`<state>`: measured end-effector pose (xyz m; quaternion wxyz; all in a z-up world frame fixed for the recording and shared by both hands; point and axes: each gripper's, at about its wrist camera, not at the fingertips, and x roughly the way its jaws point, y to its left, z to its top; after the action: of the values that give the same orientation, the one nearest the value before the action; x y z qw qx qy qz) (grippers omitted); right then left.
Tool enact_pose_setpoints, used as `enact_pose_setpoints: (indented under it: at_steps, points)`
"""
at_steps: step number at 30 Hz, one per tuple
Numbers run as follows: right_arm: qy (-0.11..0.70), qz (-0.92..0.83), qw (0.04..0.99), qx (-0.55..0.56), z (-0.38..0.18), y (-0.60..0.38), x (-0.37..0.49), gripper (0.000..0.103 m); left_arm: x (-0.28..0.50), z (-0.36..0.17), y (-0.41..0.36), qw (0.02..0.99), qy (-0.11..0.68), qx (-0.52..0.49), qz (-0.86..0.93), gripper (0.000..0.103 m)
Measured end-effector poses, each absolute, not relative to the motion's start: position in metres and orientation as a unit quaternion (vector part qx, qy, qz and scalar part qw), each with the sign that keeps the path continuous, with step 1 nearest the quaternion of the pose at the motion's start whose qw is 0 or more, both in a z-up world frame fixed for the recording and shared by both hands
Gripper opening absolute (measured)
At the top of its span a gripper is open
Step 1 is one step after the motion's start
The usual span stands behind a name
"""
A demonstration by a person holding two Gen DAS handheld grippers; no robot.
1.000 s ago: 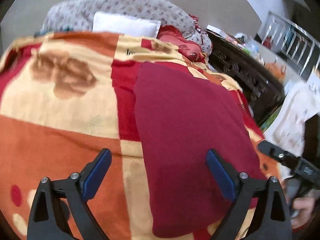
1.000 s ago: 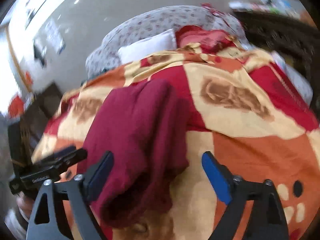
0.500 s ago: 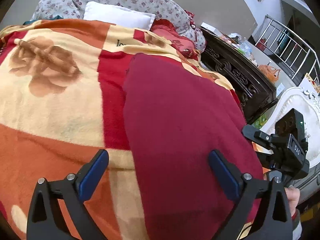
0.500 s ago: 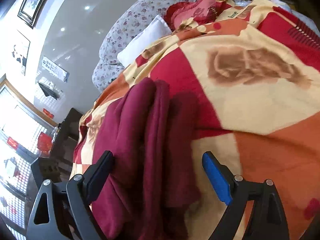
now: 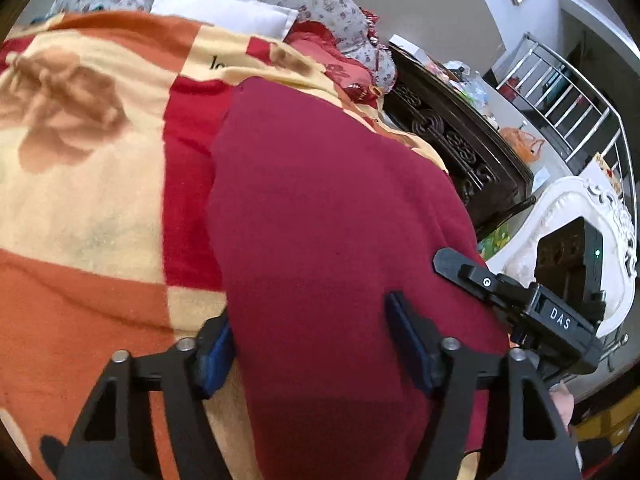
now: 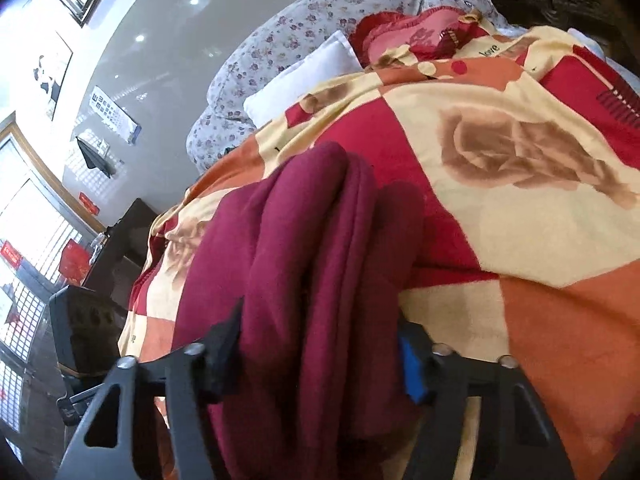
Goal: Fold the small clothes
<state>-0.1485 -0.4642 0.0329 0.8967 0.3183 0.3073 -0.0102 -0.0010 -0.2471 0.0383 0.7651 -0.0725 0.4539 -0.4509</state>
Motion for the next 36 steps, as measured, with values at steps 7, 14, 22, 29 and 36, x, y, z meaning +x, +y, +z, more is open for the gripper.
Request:
enact_pose_setpoints:
  at_steps: [7,14,22,29,36]
  points:
    - [0.294,0.009,0.901,0.320,0.054,-0.444,-0.164,0.053,-0.020,0.065,-0.218,0.769,0.455,-0.059,-0.445,0.053]
    - [0.313,0.018,0.896,0.315,0.072,-0.390,-0.184,0.052,-0.042,0.080,-0.160,0.764,0.477,-0.059,-0.431,0.053]
    - [0.335,0.051,0.884,0.322,0.069,-0.325,-0.212,0.052,-0.081,0.081,-0.093,0.770,0.485,-0.042,-0.412,0.053]
    - [0.397,0.030,0.868,0.298,0.032,-0.299,-0.204,0.060,-0.089,0.041,-0.078,0.775,0.508,-0.016,-0.375,0.057]
    - [0.359,-0.010,0.909,0.209,0.071,-0.286,-0.232,0.060,-0.109,0.066,-0.067,0.834,0.441,0.027,-0.329,0.066]
